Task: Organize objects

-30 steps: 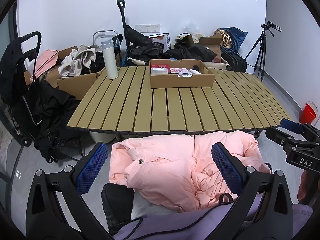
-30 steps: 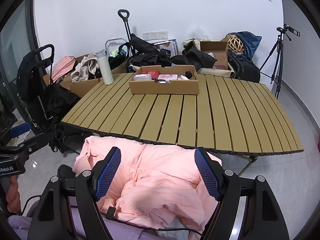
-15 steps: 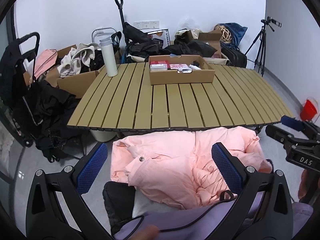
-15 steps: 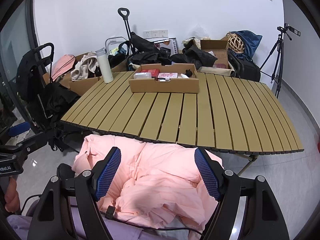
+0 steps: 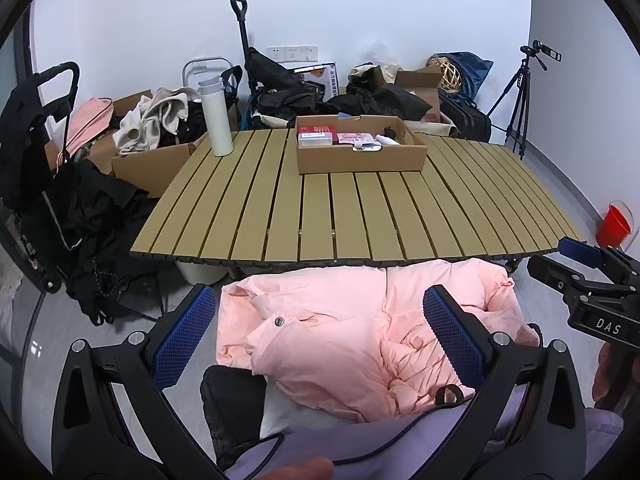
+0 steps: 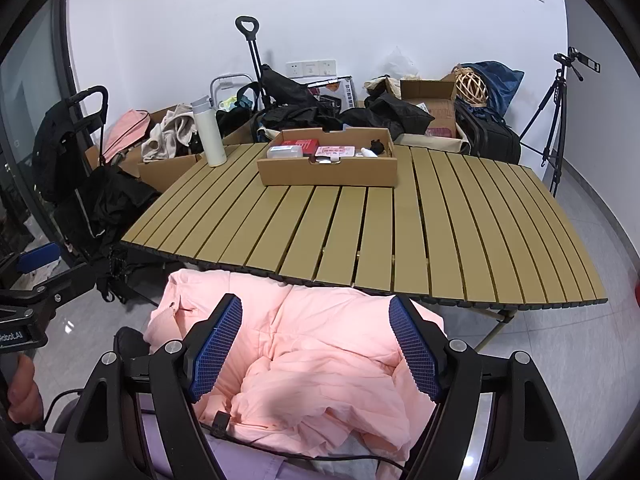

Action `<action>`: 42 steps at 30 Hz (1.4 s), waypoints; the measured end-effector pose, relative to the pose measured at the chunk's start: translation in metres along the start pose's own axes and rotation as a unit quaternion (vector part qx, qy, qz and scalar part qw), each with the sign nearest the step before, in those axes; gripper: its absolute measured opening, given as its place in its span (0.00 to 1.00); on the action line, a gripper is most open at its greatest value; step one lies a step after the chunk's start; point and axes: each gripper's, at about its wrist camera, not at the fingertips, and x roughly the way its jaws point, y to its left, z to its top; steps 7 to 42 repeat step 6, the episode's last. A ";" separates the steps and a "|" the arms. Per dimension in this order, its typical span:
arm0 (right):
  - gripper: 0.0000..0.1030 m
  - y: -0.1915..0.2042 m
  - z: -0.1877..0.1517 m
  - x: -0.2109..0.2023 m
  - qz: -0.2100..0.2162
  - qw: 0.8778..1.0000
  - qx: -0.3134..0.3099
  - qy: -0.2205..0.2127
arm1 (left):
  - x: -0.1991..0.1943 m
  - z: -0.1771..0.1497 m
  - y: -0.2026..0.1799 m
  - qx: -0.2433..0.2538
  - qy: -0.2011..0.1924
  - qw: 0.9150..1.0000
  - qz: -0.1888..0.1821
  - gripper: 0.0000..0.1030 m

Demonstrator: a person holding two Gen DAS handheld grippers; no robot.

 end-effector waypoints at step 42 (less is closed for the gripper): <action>0.77 0.000 -0.002 0.003 -0.001 1.000 0.001 0.005 | 0.002 -0.002 -0.001 0.007 0.001 1.000 -0.001 1.00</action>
